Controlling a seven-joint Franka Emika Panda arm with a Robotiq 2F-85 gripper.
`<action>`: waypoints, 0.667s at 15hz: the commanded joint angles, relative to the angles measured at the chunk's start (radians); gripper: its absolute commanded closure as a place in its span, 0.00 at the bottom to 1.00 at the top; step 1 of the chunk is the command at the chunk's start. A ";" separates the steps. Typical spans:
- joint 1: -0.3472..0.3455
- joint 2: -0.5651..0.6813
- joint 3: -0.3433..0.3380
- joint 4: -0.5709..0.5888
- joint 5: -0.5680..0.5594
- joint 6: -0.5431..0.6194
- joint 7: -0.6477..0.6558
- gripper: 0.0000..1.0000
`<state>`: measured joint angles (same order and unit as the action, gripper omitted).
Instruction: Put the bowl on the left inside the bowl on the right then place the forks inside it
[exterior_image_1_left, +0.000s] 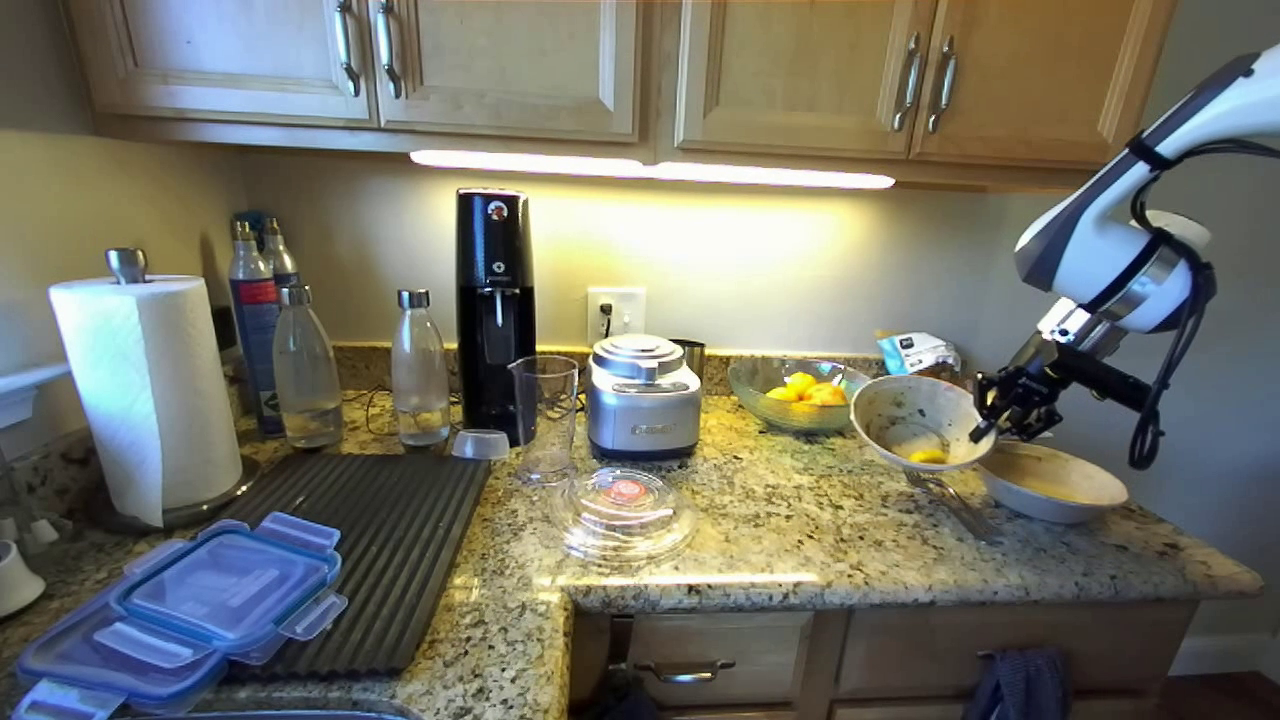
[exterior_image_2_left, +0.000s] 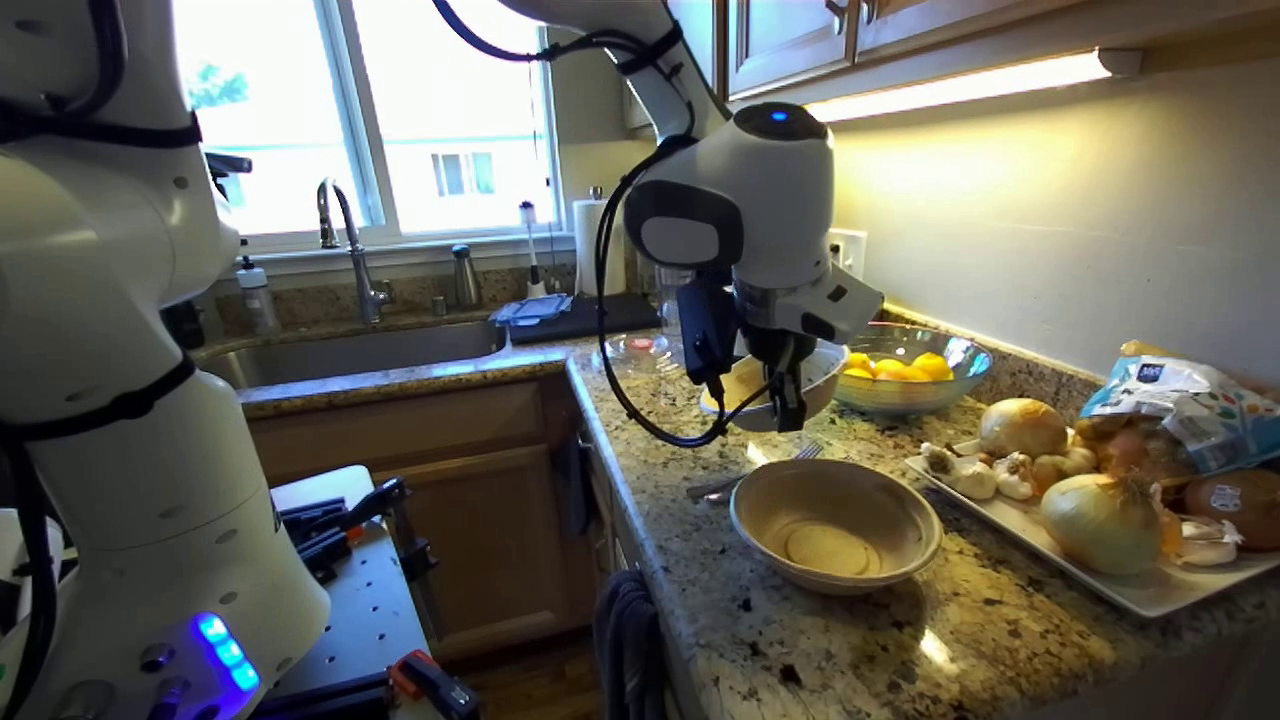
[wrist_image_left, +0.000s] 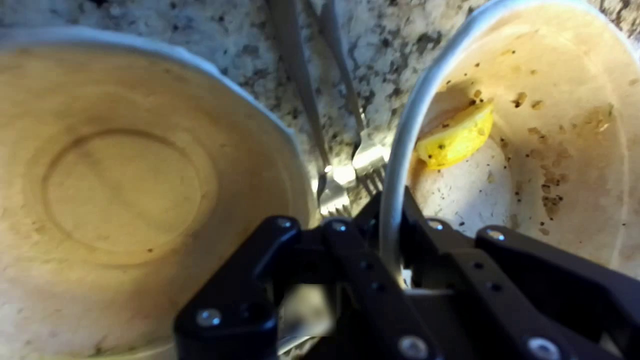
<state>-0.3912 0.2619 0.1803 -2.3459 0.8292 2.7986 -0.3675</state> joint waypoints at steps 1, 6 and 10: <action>-0.024 -0.043 -0.066 -0.015 -0.034 -0.021 0.056 0.96; -0.037 -0.060 -0.178 -0.013 -0.096 -0.162 0.116 0.96; -0.004 -0.107 -0.300 -0.001 -0.087 -0.329 0.110 0.96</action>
<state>-0.4044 0.2325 -0.0540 -2.3286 0.7594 2.5859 -0.2928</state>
